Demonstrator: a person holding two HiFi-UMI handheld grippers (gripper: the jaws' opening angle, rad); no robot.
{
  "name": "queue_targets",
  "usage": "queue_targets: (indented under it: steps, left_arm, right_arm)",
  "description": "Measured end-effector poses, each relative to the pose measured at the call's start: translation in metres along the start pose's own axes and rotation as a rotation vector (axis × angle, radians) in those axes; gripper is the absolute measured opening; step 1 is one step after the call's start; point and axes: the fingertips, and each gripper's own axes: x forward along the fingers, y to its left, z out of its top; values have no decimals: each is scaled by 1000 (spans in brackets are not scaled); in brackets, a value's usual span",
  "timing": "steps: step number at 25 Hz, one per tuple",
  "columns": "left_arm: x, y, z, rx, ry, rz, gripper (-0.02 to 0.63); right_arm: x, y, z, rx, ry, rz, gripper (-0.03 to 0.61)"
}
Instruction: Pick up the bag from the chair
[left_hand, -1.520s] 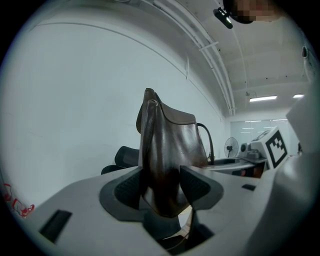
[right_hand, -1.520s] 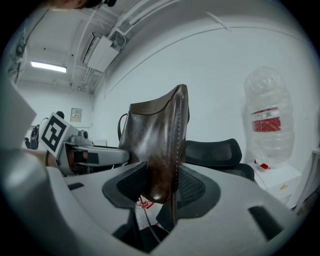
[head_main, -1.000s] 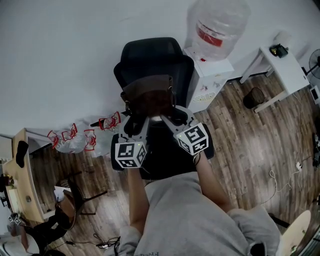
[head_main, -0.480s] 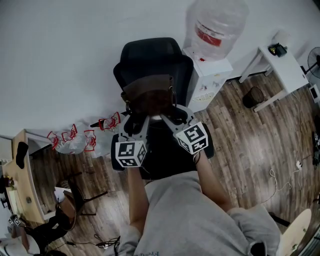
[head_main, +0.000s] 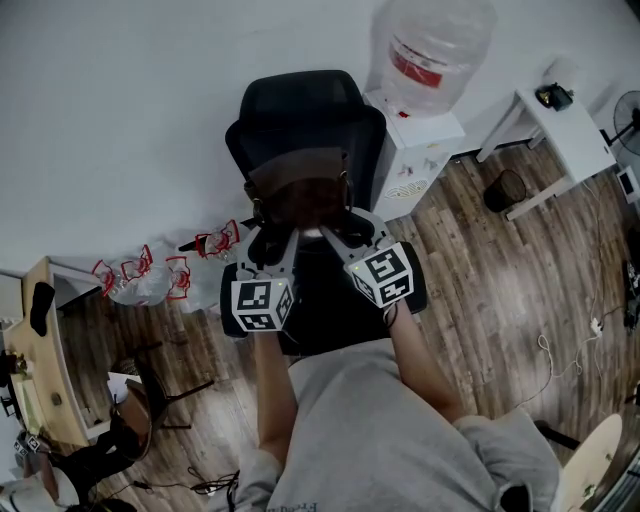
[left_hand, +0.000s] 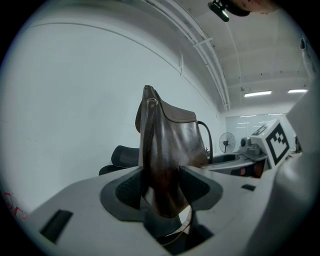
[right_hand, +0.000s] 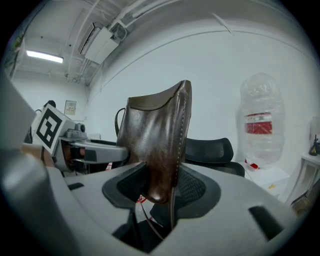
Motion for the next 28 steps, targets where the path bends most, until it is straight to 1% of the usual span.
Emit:
queue_targets:
  steps: [3, 8, 20, 28]
  left_arm:
    - [2, -5, 1, 12, -2, -12, 209]
    - [4, -7, 5, 13, -10, -17, 207]
    - [2, -3, 6, 18, -8, -8, 206]
    - [5, -6, 5, 11, -9, -7, 204]
  right_arm:
    - [-3, -5, -2, 16, 2, -17, 193]
    - [-5, -7, 2, 9, -8, -26, 192]
    - [-2, -5, 2, 20, -17, -13, 189]
    - [-2, -9, 1, 36, -13, -20, 189]
